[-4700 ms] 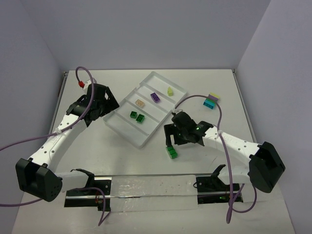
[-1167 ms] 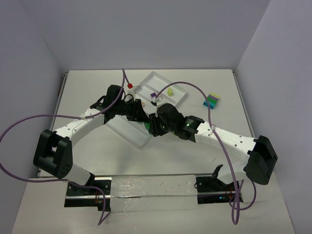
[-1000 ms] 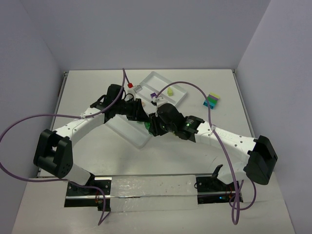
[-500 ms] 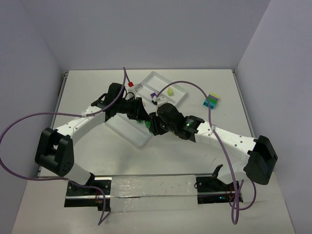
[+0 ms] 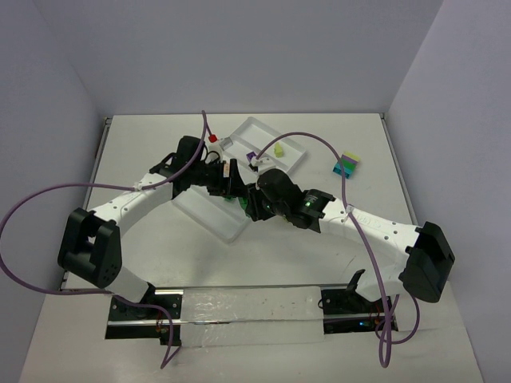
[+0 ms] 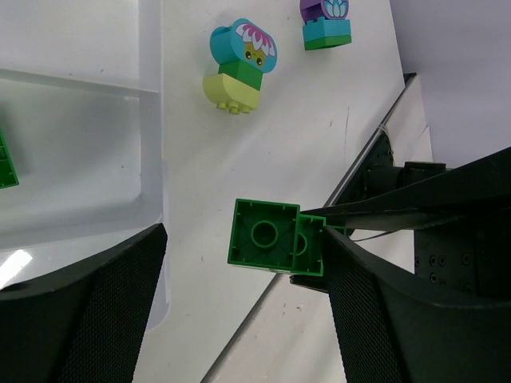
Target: Sort the legos into containers by color
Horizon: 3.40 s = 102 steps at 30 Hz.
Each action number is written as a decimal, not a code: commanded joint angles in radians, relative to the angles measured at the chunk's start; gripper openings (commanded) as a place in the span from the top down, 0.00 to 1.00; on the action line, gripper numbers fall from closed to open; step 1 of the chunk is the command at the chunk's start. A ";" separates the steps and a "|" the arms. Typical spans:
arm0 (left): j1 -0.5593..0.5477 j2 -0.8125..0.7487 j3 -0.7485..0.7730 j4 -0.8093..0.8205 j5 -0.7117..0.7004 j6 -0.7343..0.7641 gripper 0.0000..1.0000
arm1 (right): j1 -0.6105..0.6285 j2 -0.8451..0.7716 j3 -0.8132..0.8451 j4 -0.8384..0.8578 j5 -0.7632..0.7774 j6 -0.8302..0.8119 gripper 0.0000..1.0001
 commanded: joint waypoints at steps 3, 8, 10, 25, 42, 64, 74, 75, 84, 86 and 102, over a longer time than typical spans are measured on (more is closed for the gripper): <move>0.003 0.006 0.016 0.007 0.016 0.011 0.17 | 0.004 -0.029 0.039 0.026 0.026 -0.014 0.99; 0.003 0.007 -0.013 0.051 0.078 -0.003 0.26 | 0.005 -0.030 0.044 0.023 0.029 -0.020 0.99; 0.003 0.013 -0.021 0.065 0.091 -0.009 0.30 | 0.004 -0.032 0.046 0.023 0.031 -0.020 0.99; 0.002 0.023 -0.021 0.085 0.104 -0.035 0.88 | 0.004 -0.027 0.046 0.025 0.039 -0.026 0.99; 0.126 -0.012 0.015 -0.056 -0.464 -0.189 1.00 | 0.000 -0.049 0.009 0.021 0.066 -0.021 0.99; 0.119 0.209 0.181 -0.149 -0.810 -0.230 0.23 | -0.006 -0.062 -0.008 0.020 0.071 -0.007 0.99; 0.095 0.033 0.163 -0.154 -0.716 -0.238 0.09 | -0.052 -0.057 0.003 0.042 -0.012 0.003 0.99; 0.094 -0.002 0.145 -0.142 -0.693 -0.236 0.10 | -0.073 -0.064 0.002 0.050 -0.046 0.014 0.99; 0.093 -0.210 -0.128 0.200 -0.266 -0.290 0.19 | -0.332 -0.065 -0.058 0.225 -0.448 0.239 0.98; 0.092 -0.223 -0.169 0.308 -0.179 -0.340 0.19 | -0.359 -0.066 -0.072 0.291 -0.503 0.294 0.98; 0.069 -0.185 -0.442 0.912 0.051 -0.643 0.24 | -0.394 -0.042 -0.135 0.536 -0.640 0.486 0.98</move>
